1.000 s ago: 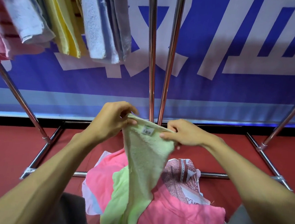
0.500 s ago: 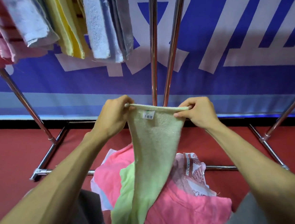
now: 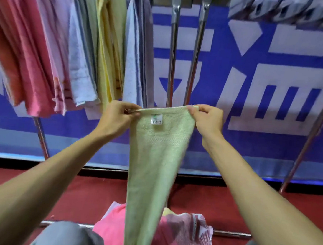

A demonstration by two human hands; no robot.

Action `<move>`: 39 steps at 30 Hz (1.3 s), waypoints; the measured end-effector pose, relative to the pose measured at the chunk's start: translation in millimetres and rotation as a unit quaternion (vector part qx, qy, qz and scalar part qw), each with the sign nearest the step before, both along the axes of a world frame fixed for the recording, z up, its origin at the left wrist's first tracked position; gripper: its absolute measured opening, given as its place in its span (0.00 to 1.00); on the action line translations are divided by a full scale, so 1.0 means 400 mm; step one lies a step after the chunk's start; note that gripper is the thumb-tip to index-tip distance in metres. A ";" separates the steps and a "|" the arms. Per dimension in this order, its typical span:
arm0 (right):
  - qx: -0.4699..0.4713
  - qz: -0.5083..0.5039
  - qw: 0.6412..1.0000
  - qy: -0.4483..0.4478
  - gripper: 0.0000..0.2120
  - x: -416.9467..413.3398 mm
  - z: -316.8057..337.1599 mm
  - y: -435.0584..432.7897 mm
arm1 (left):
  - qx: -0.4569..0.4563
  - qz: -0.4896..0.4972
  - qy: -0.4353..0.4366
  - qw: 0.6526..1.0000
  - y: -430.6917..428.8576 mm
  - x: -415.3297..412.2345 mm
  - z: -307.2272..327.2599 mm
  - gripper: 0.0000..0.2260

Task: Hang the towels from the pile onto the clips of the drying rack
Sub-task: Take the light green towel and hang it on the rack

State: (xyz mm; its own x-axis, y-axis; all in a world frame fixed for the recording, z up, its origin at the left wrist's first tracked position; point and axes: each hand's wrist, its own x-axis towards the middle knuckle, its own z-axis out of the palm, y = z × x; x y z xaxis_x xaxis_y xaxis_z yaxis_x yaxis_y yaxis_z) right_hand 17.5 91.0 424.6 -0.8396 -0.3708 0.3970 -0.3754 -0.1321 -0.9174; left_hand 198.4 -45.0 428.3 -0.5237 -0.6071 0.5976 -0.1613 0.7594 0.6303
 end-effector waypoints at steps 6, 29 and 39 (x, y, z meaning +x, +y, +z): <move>-0.070 -0.014 0.996 0.045 0.06 0.077 0.274 -0.007 | -0.100 0.024 0.059 0.993 0.004 0.073 0.262 0.05; 0.085 0.149 0.982 -0.078 0.04 -0.054 0.138 0.046 | 0.156 -0.038 -0.029 0.987 -0.004 -0.045 0.116 0.05; 0.087 0.186 0.923 -0.324 0.04 -0.116 -0.247 -0.007 | 0.415 -0.014 0.098 0.905 0.001 -0.177 -0.309 0.07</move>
State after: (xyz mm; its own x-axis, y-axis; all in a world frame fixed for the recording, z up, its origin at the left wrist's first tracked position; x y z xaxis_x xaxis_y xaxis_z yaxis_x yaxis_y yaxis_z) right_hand -28.8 88.1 325.9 -0.6819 -0.6918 -0.2375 0.3022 0.0292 -0.9528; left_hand 127.8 -44.5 304.5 -0.4795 -0.8772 0.0264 0.0279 0.0148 0.9995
